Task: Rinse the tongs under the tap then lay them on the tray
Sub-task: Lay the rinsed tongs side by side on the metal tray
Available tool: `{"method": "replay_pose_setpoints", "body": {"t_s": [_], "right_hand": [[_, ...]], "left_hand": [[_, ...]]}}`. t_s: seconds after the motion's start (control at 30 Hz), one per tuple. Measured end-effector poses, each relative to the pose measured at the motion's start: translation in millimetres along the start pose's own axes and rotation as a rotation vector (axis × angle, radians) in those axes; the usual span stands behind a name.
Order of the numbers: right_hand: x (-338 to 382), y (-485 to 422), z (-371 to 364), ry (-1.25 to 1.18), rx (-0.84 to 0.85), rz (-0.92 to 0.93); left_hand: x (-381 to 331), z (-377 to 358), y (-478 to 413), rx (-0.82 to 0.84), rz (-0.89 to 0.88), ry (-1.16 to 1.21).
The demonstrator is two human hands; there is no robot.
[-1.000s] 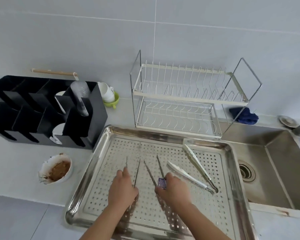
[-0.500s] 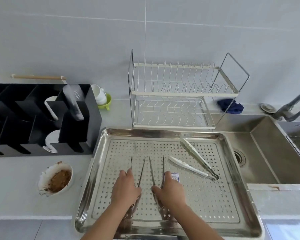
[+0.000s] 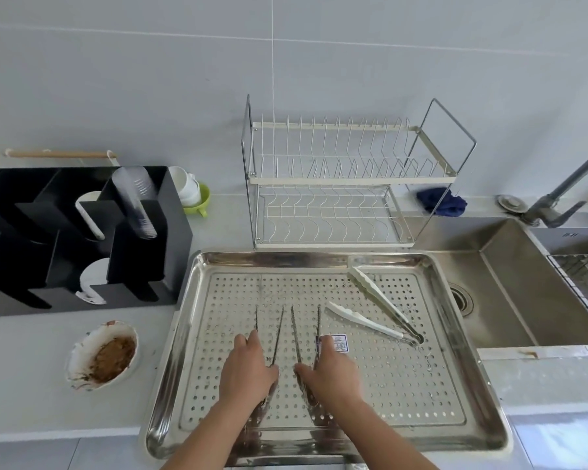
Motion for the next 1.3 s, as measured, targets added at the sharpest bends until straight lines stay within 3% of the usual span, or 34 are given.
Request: {"method": "replay_pose_setpoints", "body": {"t_s": [0.43, 0.63, 0.7, 0.77, 0.87, 1.03, 1.3], "right_hand": [[-1.7, 2.7, 17.1, -0.063, -0.001, -0.018], [-40.6, -27.8, 105.4, 0.016, -0.355, -0.008], [-60.4, -45.1, 115.0, 0.161, -0.311, -0.069], [-75.9, -59.3, 108.9, 0.238, -0.199, -0.122], [-84.2, -63.9, 103.7, 0.287, -0.193, -0.12], [-97.4, -45.0, 81.1, 0.173, -0.109, -0.195], [-92.8, -18.7, 51.0, 0.035, -0.113, -0.219]], "left_hand": [[5.1, 0.9, 4.1, 0.001, 0.023, -0.006], [20.5, 33.9, 7.1, -0.18, -0.069, -0.085], [29.5, 40.3, 5.9, -0.231, -0.136, -0.168], [38.1, 35.5, 4.8, -0.187, -0.155, -0.245], [43.3, 25.4, 5.1, -0.128, -0.157, -0.285], [44.5, 23.7, 8.6, -0.159, -0.192, -0.293], [42.4, 19.0, 18.1, -0.159, -0.22, -0.247]]}}
Point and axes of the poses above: each hand's wrist, its own y-axis away from the middle knuckle, its own z-axis out of the back of the hand, x = y × z, the point moved 10 cm from there along -y, towards the middle knuckle, and after that the axes turned 7 degrees about -z, right-handed, at the moved point
